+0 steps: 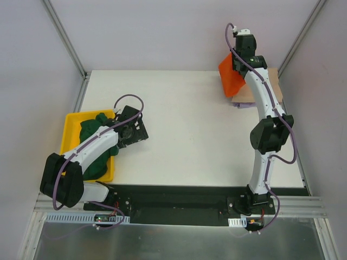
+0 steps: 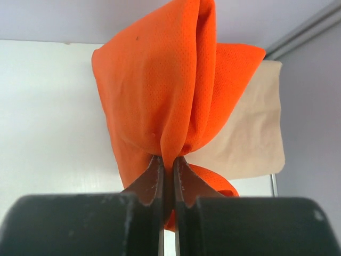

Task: Fold and stack the t-shirts
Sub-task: Put the neatly folded tshirt into the corner of the board with the right arm

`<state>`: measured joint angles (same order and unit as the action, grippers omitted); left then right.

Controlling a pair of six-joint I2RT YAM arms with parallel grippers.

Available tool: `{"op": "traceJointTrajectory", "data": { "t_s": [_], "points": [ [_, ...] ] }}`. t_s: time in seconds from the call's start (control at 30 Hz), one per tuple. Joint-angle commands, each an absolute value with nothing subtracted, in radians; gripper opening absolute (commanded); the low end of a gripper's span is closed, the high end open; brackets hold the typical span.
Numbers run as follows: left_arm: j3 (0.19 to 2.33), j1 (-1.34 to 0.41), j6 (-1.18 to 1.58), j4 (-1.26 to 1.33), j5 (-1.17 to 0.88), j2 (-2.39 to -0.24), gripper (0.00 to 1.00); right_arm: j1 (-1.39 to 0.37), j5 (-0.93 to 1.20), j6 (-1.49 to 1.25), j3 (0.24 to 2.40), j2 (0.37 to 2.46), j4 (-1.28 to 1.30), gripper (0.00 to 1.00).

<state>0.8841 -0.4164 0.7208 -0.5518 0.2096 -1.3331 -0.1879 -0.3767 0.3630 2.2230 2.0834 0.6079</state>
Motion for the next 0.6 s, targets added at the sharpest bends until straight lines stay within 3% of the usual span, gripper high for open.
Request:
{"op": "traceJointTrajectory", "data": {
  "t_s": [0.0, 0.37, 0.57],
  "points": [
    [0.899, -0.403, 0.707, -0.566, 0.209, -1.285, 0.99, -0.199, -0.310, 0.362, 2.272, 2.022, 0.566, 0.01],
    [0.885, -0.402, 0.724, -0.566, 0.196, -1.284, 0.99, -0.198, -0.126, 0.328, 2.362, 2.086, 0.549, 0.00],
    [0.890, -0.402, 0.724, -0.566, 0.198, -1.299, 0.99, -0.173, -0.176, 0.359, 2.373, 2.129, 0.546, 0.01]
  ]
}}
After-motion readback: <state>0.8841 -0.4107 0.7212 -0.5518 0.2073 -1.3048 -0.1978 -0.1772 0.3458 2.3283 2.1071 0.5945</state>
